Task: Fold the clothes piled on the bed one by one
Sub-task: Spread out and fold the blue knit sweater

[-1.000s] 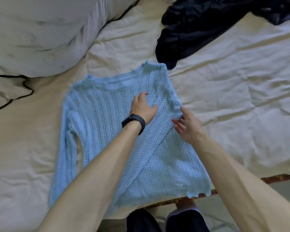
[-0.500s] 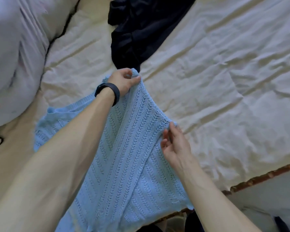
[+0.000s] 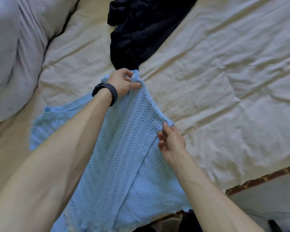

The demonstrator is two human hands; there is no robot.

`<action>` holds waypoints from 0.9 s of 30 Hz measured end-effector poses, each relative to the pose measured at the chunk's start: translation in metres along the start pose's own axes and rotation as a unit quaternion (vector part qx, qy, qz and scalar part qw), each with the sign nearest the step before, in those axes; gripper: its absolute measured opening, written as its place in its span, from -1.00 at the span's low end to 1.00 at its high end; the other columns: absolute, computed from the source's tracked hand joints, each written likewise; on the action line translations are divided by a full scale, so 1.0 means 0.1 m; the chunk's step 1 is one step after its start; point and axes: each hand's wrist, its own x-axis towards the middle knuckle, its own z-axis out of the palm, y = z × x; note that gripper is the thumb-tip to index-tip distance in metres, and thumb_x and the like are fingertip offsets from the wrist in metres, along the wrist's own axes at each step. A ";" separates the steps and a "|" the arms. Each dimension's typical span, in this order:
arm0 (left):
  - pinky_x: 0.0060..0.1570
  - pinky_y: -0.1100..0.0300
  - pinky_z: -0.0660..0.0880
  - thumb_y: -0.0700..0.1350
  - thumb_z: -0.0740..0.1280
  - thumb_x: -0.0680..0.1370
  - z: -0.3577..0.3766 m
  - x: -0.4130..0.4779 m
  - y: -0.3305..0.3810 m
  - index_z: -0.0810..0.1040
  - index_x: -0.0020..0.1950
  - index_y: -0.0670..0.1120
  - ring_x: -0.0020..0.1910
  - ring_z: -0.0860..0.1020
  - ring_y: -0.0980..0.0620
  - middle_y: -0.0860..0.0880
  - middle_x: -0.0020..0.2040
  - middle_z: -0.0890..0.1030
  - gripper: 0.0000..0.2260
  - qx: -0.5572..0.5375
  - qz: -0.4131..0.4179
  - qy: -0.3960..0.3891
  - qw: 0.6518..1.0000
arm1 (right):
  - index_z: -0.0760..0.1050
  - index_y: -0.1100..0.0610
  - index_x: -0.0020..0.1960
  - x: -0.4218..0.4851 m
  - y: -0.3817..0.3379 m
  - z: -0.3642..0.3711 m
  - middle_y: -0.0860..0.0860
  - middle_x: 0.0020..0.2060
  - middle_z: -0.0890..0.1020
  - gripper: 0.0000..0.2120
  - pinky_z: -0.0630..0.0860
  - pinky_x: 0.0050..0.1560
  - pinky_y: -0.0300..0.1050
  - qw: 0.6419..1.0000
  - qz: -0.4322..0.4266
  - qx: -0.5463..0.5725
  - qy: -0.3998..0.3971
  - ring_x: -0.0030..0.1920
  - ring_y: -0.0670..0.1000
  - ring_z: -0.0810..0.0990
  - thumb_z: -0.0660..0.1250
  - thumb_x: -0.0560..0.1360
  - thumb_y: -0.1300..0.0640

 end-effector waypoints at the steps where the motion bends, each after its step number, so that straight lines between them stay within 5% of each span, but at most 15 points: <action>1: -0.26 0.29 0.48 -0.07 0.55 0.46 0.06 0.00 0.00 0.49 0.12 -0.02 -0.20 0.58 0.08 0.05 -0.14 0.61 -0.67 -0.023 0.003 0.006 1.000 | 0.48 0.08 0.29 -0.01 0.02 -0.01 0.00 -0.36 0.60 -0.70 0.30 -0.61 -0.34 1.000 -0.008 0.004 -0.002 -0.51 -0.18 0.52 0.43 0.59 0.13; 5: -0.06 0.22 0.42 -0.02 0.49 0.50 0.28 -0.10 -0.03 0.47 0.16 0.04 -0.09 0.54 0.10 0.16 -0.13 0.53 -0.70 0.037 0.029 0.074 0.996 | 0.56 0.07 0.07 -0.05 0.05 -0.08 -0.01 -0.26 0.65 -0.88 0.37 -0.55 -0.29 0.993 -0.079 -0.083 -0.001 -0.44 -0.14 0.60 0.45 0.58 0.09; 8: 0.08 0.12 0.46 -0.01 0.44 0.49 0.41 -0.38 -0.11 0.45 0.28 0.01 0.05 0.51 0.03 0.08 0.04 0.52 -0.61 0.040 0.082 0.167 0.982 | 0.50 0.01 0.02 -0.11 0.03 -0.16 -0.05 -0.08 0.63 -0.80 0.55 -0.14 -0.09 0.929 -0.191 -0.311 0.067 -0.09 0.00 0.66 0.45 0.54 -0.05; 11: 0.30 -0.10 0.41 -0.06 0.40 0.49 0.69 -0.94 -0.47 0.44 0.37 -0.09 0.30 0.46 -0.13 -0.09 0.35 0.48 -0.54 0.108 0.106 0.281 0.948 | 0.45 0.05 0.04 -0.23 0.09 -0.13 -0.04 -0.03 0.51 -0.85 0.31 0.03 -0.16 0.777 -0.426 -0.450 0.107 0.08 0.11 0.53 0.38 0.54 0.05; 14: 0.48 -0.19 0.15 -0.02 0.36 0.55 1.17 -1.65 -1.08 0.25 0.58 -0.11 0.57 0.22 -0.13 -0.10 0.60 0.20 -0.36 0.195 0.053 0.265 0.943 | 0.56 0.15 0.23 -0.26 0.38 0.19 0.11 0.18 0.60 -0.68 0.31 0.25 -0.05 0.590 -0.598 -0.542 -0.030 0.23 0.18 0.51 0.28 0.55 0.02; 17: 0.51 -0.27 0.06 0.09 0.16 0.61 1.57 -2.25 -1.67 0.15 0.60 -0.03 0.60 0.10 -0.06 -0.04 0.60 0.06 -0.43 0.272 0.012 0.192 0.943 | 0.22 -0.04 0.62 0.00 0.59 0.40 0.07 0.64 0.15 -0.42 -0.04 0.58 0.20 0.350 -0.575 -0.731 -0.110 0.64 0.13 0.03 0.09 0.65 -0.21; 19: 0.51 -0.23 -0.02 0.16 0.05 0.62 1.64 -2.56 -2.02 0.22 0.60 0.03 0.60 0.07 -0.02 -0.02 0.61 0.11 -0.45 0.289 -0.011 0.175 0.941 | -0.10 -0.13 0.67 0.30 0.55 0.39 0.01 0.66 -0.19 -0.32 -0.28 0.56 0.29 0.245 -0.527 -0.807 -0.104 0.64 0.09 -0.29 -0.06 0.65 -0.35; 23: 0.52 -0.20 -0.15 0.21 0.03 0.63 1.63 -3.12 -2.66 0.19 0.61 0.10 0.63 -0.07 -0.01 -0.01 0.63 0.09 -0.45 0.317 -0.038 0.191 0.928 | -0.20 -0.16 0.66 0.62 0.50 0.30 0.04 0.65 -0.24 -0.24 -0.39 0.54 0.21 0.237 -0.540 -0.806 -0.049 0.63 0.10 -0.33 -0.10 0.59 -0.47; 27: 0.49 -0.30 0.00 0.23 -0.02 0.65 1.64 -3.56 -3.08 0.14 0.61 0.10 0.60 0.10 -0.14 -0.08 0.61 0.18 -0.47 0.248 -0.109 0.253 0.929 | -0.24 -0.15 0.66 0.55 1.07 0.03 0.07 0.65 -0.25 -0.25 -0.30 0.54 0.23 0.251 -0.566 -0.784 -0.049 0.63 0.14 -0.31 -0.06 0.62 -0.43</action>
